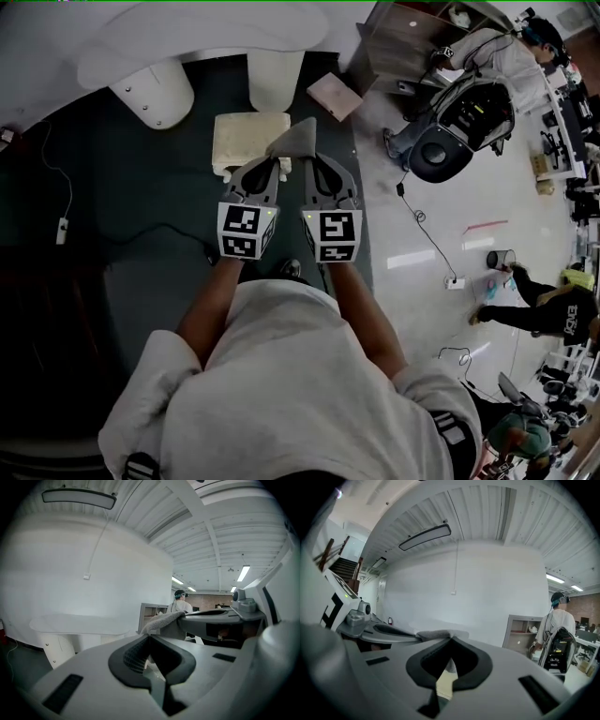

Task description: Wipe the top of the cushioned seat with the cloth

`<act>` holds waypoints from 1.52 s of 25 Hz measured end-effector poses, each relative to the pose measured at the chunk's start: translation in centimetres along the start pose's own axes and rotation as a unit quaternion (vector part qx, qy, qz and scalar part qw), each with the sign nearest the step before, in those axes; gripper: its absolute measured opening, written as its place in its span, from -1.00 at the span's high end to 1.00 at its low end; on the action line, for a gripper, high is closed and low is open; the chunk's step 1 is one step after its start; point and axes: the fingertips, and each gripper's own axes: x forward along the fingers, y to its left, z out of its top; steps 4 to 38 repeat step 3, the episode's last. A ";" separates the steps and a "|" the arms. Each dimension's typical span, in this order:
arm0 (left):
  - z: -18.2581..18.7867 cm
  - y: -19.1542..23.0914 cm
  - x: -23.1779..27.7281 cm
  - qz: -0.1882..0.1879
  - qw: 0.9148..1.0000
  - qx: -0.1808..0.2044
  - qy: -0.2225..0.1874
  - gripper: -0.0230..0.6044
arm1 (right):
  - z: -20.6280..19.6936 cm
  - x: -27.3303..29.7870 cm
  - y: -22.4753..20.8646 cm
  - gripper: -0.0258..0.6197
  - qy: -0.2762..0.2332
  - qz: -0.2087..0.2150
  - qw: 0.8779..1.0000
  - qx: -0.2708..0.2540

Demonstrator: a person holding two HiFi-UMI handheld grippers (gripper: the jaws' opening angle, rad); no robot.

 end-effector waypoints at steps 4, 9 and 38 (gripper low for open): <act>-0.6 -1.7 -0.4 0.008 1.000 -0.009 0.003 0.87 | -0.5 -1.4 -0.8 0.88 -0.001 0.008 1.000 0.001; -0.6 -1.7 -0.4 0.008 1.000 -0.009 0.003 0.87 | -0.5 -1.4 -0.8 0.88 -0.001 0.008 1.000 0.001; -0.6 -1.7 -0.4 0.008 1.000 -0.009 0.003 0.87 | -0.5 -1.4 -0.8 0.88 -0.001 0.008 1.000 0.001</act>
